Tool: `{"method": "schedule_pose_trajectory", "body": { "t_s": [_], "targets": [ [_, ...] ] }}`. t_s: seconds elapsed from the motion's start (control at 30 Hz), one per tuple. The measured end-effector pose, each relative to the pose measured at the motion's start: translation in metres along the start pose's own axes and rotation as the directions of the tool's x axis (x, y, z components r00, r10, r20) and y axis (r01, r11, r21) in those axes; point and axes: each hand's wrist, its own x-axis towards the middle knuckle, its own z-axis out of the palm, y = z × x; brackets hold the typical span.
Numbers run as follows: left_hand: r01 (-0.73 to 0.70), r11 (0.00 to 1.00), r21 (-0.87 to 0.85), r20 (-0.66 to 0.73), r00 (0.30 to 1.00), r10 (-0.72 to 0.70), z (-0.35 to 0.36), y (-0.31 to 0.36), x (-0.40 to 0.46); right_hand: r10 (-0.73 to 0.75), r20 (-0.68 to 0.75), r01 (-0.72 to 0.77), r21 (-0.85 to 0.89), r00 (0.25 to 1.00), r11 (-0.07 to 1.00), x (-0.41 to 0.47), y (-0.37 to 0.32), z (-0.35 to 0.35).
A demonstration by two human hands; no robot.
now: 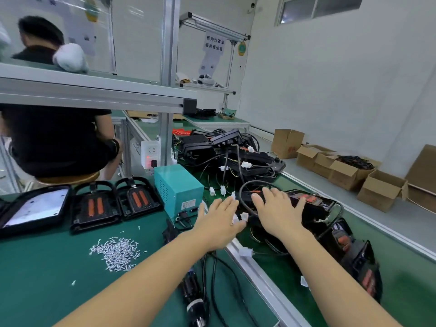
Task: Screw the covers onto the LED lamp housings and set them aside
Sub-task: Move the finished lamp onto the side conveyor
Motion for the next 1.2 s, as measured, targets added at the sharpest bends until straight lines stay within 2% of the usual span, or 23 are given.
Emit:
{"method": "schedule_pose_trajectory", "body": {
  "t_s": [0.3,0.63,1.0,1.1,1.2],
  "targets": [
    [0.278,0.959,0.058,-0.126,0.955,-0.270,-0.004,-0.105,-0.083,-0.258,0.126,0.242,0.130,0.958,0.962,-0.047,-0.110,0.041],
    [0.519,0.851,0.082,-0.213,0.843,-0.493,-0.017,-0.186,-0.189,-0.517,0.234,0.464,0.248,0.823,0.851,-0.111,-0.238,0.079],
    [0.685,0.726,0.050,-0.261,0.711,-0.653,-0.018,-0.256,-0.281,-0.714,0.224,0.648,0.304,0.664,0.698,-0.163,-0.324,0.117],
    [0.725,0.687,0.047,-0.321,0.663,-0.677,-0.025,-0.277,-0.299,-0.741,0.240,0.689,0.273,0.628,0.672,-0.173,-0.335,0.129],
    [0.753,0.654,0.073,-0.436,0.614,-0.658,-0.040,-0.302,-0.309,-0.741,0.207,0.699,0.246,0.639,0.671,-0.179,-0.339,0.138]
  ]
}}
